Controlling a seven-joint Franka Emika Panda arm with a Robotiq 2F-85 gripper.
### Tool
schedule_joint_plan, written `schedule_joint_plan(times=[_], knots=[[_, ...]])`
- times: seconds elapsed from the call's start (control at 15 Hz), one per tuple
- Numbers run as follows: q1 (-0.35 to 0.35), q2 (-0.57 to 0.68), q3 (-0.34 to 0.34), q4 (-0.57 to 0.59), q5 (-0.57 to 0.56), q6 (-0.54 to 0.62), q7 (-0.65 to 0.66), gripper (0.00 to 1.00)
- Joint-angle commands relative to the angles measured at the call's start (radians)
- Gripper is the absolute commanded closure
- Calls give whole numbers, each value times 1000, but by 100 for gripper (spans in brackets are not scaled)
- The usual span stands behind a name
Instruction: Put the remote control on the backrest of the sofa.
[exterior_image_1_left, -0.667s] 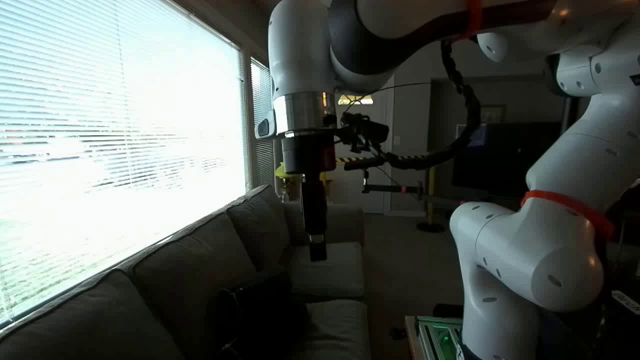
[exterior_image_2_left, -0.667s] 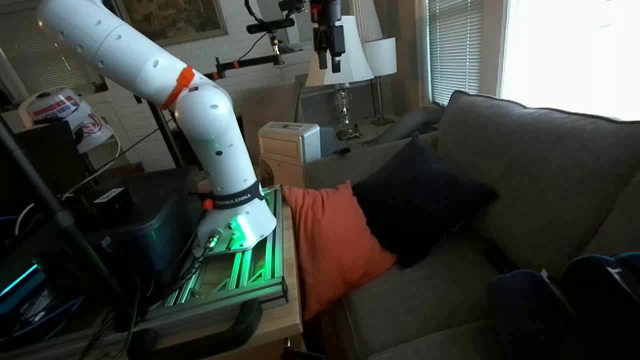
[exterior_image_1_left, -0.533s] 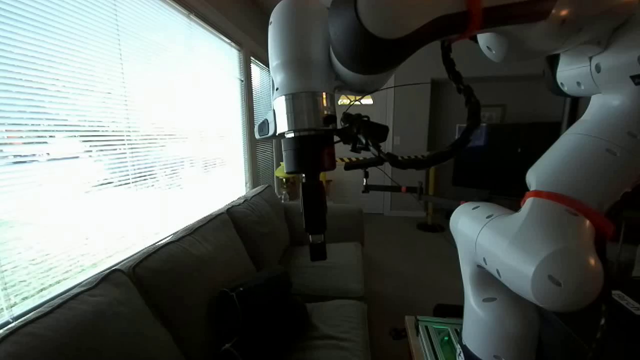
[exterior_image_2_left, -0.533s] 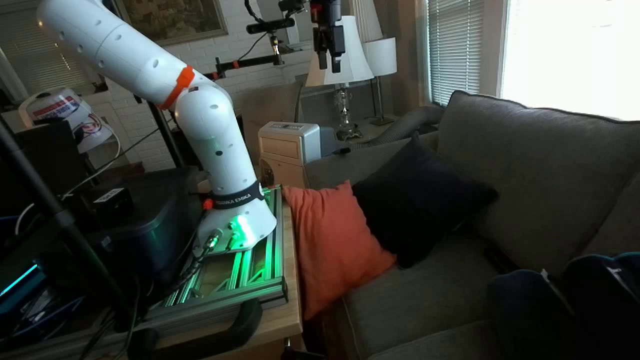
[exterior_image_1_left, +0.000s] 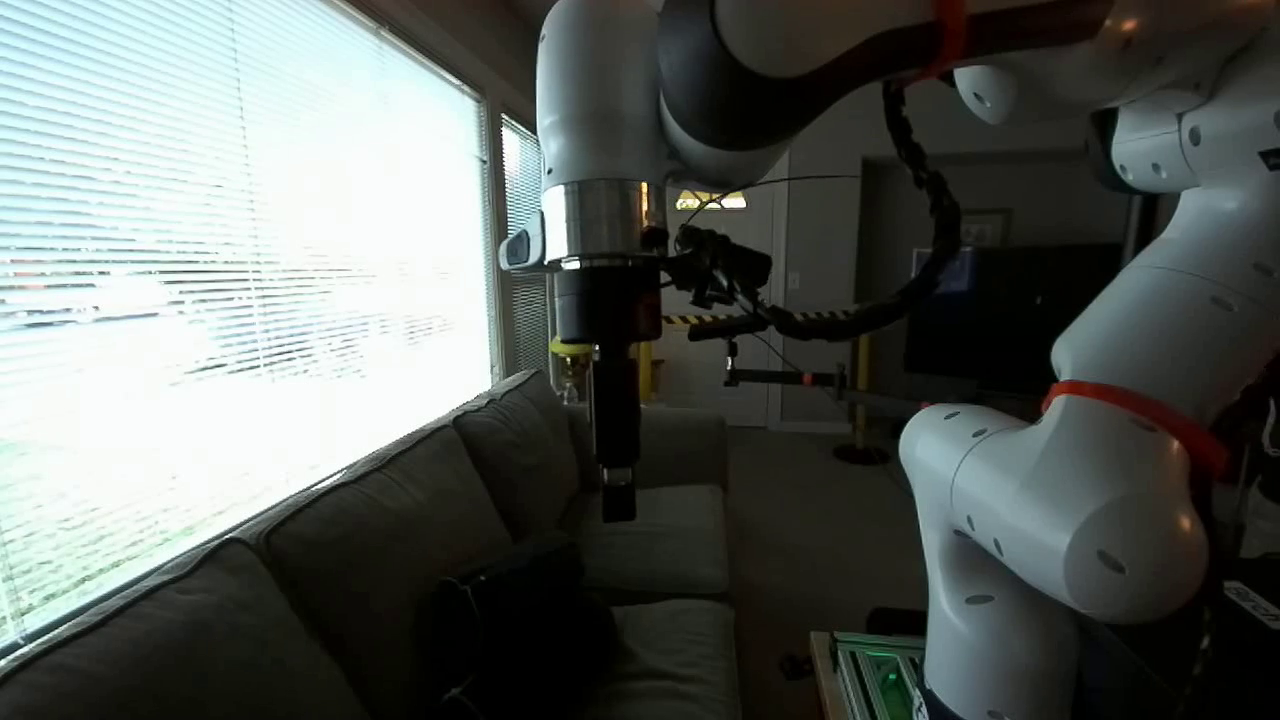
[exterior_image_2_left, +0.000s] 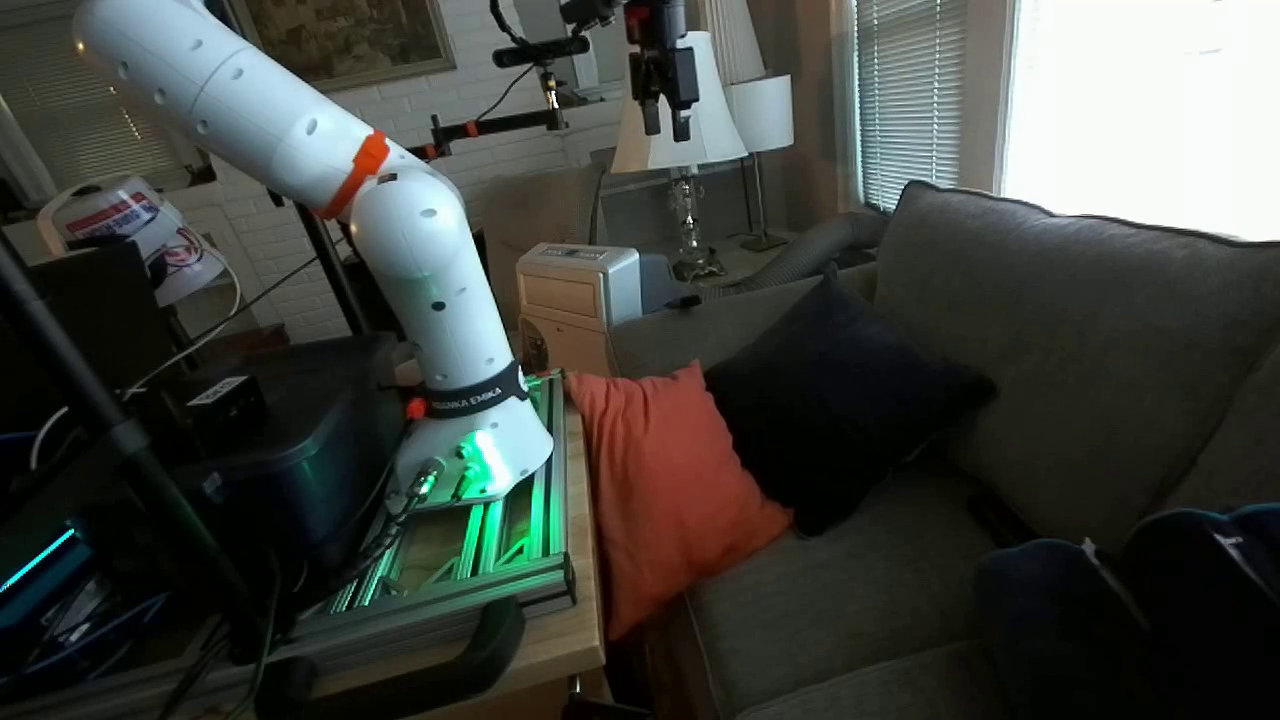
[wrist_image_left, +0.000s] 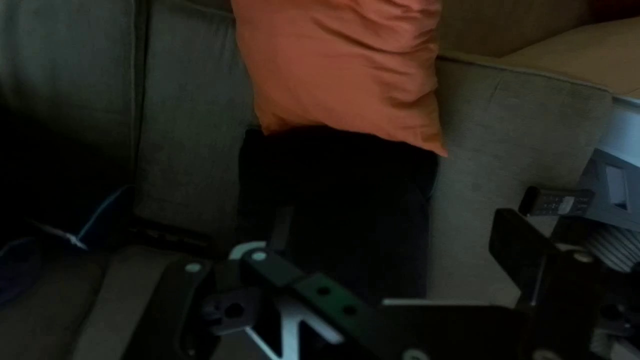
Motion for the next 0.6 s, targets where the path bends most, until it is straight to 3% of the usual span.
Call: schedule_joint_plan(times=[0.0,0.27,0.53], knots=[[53,78,12,0,53,214,-114,0],[160,234,12,6,154,540,-253,0],[308,407,-1,48,333,807,-454,0]])
